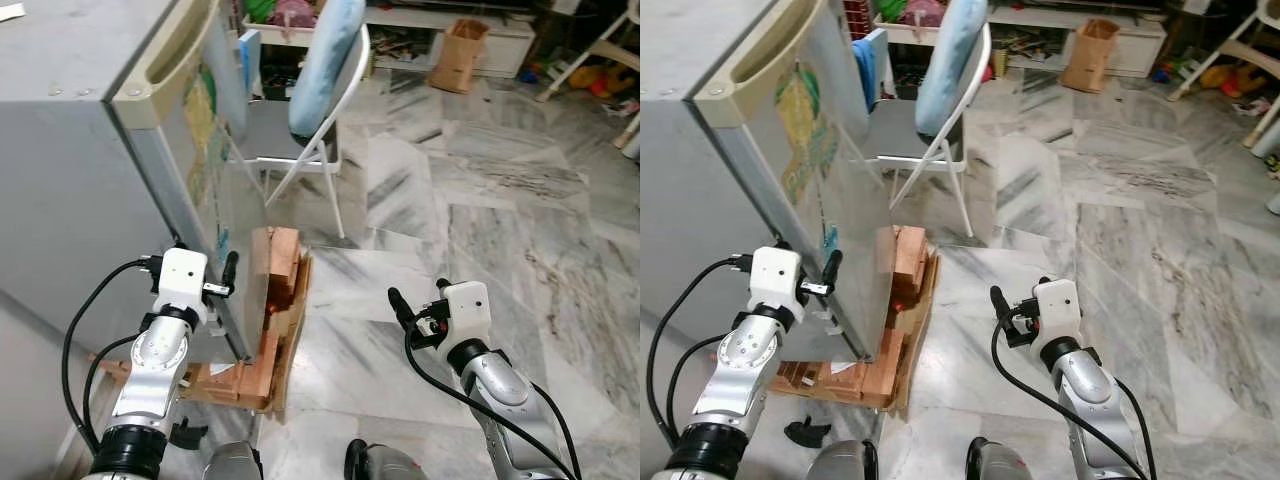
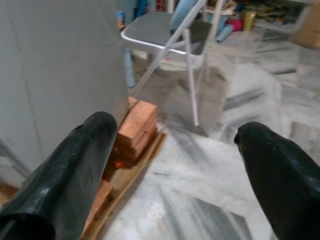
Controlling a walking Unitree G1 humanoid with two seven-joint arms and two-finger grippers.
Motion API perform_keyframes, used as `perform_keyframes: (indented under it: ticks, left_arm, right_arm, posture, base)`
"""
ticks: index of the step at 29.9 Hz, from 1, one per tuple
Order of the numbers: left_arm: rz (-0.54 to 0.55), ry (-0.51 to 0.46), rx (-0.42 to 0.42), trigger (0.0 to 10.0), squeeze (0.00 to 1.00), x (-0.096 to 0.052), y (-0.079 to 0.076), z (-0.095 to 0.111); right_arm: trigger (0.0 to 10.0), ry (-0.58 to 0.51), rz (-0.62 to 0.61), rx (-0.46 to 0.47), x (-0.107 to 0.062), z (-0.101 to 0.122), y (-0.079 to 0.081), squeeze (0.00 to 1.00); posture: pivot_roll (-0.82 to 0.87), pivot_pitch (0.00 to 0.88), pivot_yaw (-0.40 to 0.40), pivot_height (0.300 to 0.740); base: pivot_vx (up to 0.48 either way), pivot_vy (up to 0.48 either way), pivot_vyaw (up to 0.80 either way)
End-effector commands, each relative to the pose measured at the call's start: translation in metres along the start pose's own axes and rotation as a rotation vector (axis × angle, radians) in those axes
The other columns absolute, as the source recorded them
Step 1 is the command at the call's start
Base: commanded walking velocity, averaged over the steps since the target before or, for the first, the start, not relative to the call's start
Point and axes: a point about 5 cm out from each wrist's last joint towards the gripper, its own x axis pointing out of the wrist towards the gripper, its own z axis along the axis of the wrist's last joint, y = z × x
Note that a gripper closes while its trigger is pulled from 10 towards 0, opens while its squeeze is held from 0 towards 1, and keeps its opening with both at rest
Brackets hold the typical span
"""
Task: Restocking fridge
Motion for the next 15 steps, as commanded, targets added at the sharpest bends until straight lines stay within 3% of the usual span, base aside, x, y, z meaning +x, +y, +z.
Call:
perform_keyframes:
  ticks: [1, 3, 4, 5, 6, 8, 9, 12, 15]
  left_arm:
    - [-0.041, -0.031, 0.014, 10.0, 0.0, 0.009, -0.005, 0.009]
    - [-0.053, -0.031, 0.019, 10.0, 0.0, 0.012, -0.008, 0.01]
    - [-0.162, -0.068, 0.032, 10.0, 0.0, 0.019, -0.026, 0.02]
    - [-0.162, -0.068, 0.032, 10.0, 0.0, 0.019, -0.026, 0.02]
    - [-0.354, -0.155, 0.073, 10.0, 0.0, 0.021, -0.058, 0.04]
    - [-0.445, -0.187, 0.048, 10.0, 0.0, 0.019, -0.078, 0.05]
    - [-0.517, -0.199, 0.01, 10.0, 0.0, 0.015, -0.096, 0.057]
    - [-0.644, -0.228, 0.019, 10.0, 0.0, 0.002, -0.129, 0.061]
    - [-0.62, -0.226, 0.014, 10.0, 0.0, 0.004, -0.134, 0.058]
  right_arm:
    - [10.0, 0.01, 0.018, 0.015, 0.0, 0.0, 0.001, 0.0]
    - [10.0, 0.024, 0.049, 0.031, 0.0, -0.001, 0.003, 0.0]
    - [10.0, 0.076, 0.148, 0.063, -0.004, -0.004, 0.008, 0.0]
    - [10.0, 0.076, 0.148, 0.063, -0.004, -0.004, 0.008, 0.0]
    - [10.0, 0.129, 0.252, 0.062, -0.018, -0.009, 0.011, 0.0]
    - [10.0, 0.154, 0.293, 0.045, -0.03, -0.013, 0.011, 0.0]
    - [10.0, 0.173, 0.308, 0.04, -0.041, -0.017, 0.009, 0.0]
    - [10.0, 0.183, 0.288, 0.024, -0.056, -0.021, 0.003, 0.0]
    - [10.0, 0.168, 0.26, 0.028, -0.058, -0.02, 0.0, 0.0]
  posture:
    - [0.07, 0.077, 0.01, 0.74]
    - [0.07, 0.077, 0.009, 0.74]
    - [0.08, 0.075, 0.008, 0.74]
    - [0.08, 0.075, 0.008, 0.74]
    - [0.07, 0.07, 0.01, 0.74]
    - [0.07, 0.066, 0.009, 0.74]
    - [0.07, 0.065, 0.008, 0.74]
    - [0.06, 0.063, 0.007, 0.74]
    - [0.05, 0.062, 0.01, 0.74]
  base:
    - [0.0, 0.0, 0.0]
    - [0.0, 0.0, 0.0]
    - [0.0, 0.0, 0.0]
    - [0.0, 0.0, 0.0]
    - [0.0, 0.0, 0.0]
    - [0.0, 0.0, 0.0]
    - [0.0, 0.0, 0.0]
    - [0.0, 0.0, 0.0]
    - [0.0, 0.0, 0.0]
